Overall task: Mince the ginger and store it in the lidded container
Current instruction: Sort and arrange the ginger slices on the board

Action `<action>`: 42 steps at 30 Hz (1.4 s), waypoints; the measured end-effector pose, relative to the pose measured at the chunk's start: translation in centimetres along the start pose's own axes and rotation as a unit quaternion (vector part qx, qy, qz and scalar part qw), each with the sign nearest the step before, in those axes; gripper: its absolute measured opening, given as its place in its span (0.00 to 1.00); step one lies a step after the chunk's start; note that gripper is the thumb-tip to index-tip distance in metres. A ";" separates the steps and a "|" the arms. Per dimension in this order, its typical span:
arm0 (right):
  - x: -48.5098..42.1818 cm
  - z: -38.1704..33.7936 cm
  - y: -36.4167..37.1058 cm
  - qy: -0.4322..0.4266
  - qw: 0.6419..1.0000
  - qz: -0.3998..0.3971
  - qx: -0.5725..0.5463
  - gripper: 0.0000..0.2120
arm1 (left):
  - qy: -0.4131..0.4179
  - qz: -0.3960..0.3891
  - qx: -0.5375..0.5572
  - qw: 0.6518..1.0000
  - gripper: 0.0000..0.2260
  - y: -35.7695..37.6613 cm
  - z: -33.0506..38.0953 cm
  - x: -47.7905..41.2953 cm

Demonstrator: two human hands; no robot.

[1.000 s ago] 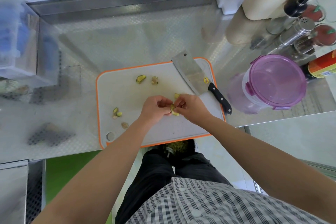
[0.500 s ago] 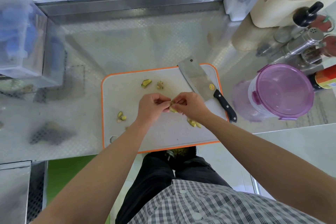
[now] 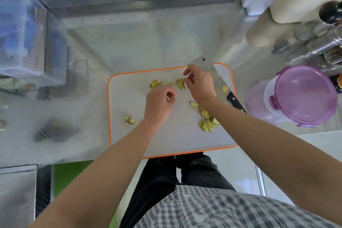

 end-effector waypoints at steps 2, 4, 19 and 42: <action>1.2 0.2 -1.2 -0.022 1.000 0.017 -0.001 0.03 | 0.034 -0.016 -0.013 0.999 0.05 0.9 1.2 0.2; 2.8 1.1 -2.4 -0.027 0.999 0.019 0.005 0.02 | 0.076 -0.046 -0.028 0.996 0.07 2.2 2.7 0.5; 8.2 5.0 -0.7 -0.014 0.952 -0.143 0.270 0.15 | 0.071 -0.114 -0.167 0.977 0.09 5.4 4.6 1.7; 9.5 6.8 -1.8 0.084 0.974 -0.102 -0.185 0.09 | -0.111 -0.203 0.239 0.943 0.03 7.5 2.1 2.6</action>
Point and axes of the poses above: each hand's wrist, its own x-axis away from the middle knuckle, its own y-axis out of the palm, z = x × y, the point moved 8 cm from there along -x, towards the middle knuckle, and after that the axes turned 6 degrees about -z, right-handed, at the moved point
